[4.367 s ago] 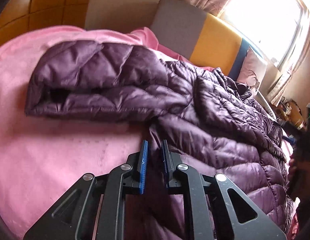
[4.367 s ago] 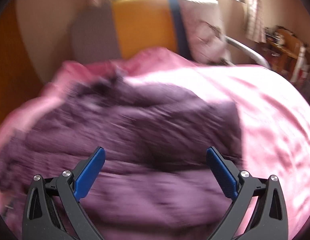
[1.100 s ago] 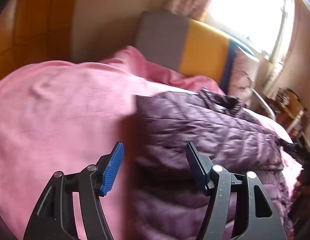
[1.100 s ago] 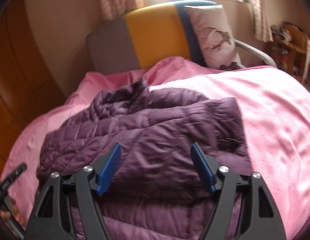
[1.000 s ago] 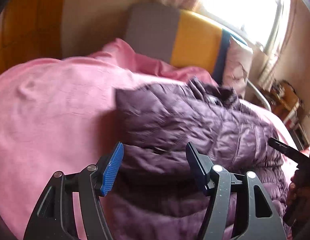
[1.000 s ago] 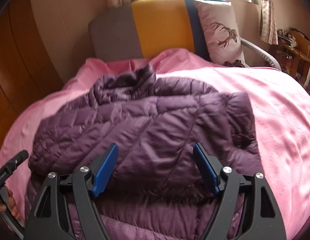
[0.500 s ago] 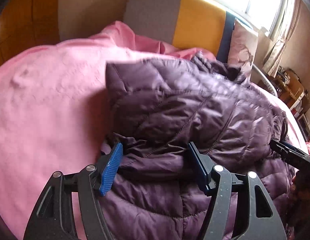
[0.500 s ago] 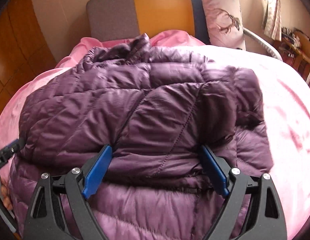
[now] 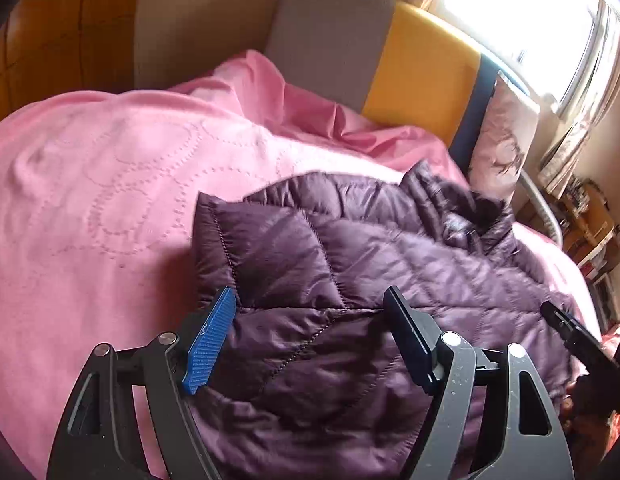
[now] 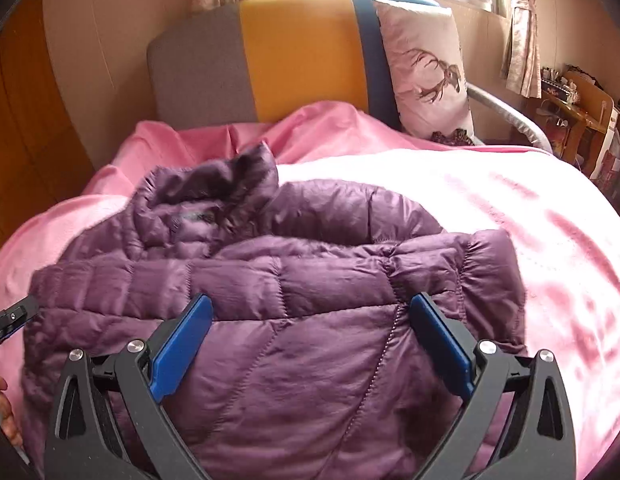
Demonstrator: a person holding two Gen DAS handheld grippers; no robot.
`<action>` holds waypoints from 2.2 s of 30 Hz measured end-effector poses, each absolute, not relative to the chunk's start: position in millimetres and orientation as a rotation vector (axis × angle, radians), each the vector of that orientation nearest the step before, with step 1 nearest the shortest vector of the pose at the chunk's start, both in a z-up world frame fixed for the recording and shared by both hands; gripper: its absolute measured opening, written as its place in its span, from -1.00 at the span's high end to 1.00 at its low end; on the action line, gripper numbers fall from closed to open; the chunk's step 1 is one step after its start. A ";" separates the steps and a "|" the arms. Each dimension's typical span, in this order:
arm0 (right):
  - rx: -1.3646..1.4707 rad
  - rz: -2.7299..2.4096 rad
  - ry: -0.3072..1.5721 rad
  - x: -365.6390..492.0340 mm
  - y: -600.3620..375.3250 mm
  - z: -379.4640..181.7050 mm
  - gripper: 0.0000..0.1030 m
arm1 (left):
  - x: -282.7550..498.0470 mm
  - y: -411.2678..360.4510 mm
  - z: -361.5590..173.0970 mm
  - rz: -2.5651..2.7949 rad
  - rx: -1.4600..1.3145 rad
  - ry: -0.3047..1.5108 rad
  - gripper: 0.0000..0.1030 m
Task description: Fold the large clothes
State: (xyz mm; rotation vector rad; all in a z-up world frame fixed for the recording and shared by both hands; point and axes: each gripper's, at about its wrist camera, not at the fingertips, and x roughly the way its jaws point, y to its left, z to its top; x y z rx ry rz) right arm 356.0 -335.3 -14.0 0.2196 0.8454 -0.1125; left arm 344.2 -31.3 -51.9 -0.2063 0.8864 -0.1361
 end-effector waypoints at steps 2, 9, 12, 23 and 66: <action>0.195 -0.105 0.860 360.0 -334.6 -23.9 -0.93 | 347.2 -33.8 -67.0 -0.133 -0.193 0.906 -0.46; 0.169 -0.096 0.878 365.6 -330.9 -49.6 -0.95 | 343.9 -34.9 -86.5 -0.124 -0.164 0.869 -0.49; 0.162 -0.102 0.887 368.2 -330.4 -53.1 -0.95 | 344.9 -37.8 -86.6 -0.112 -0.143 0.872 -0.49; 0.180 -0.099 0.864 351.3 -329.5 -31.0 -0.96 | 269.0 -40.4 -35.7 -0.096 -0.035 0.751 -0.69; 0.209 -0.016 0.971 155.2 -346.5 -20.0 -0.96 | 115.0 17.1 -83.0 -0.172 -0.088 0.877 -0.69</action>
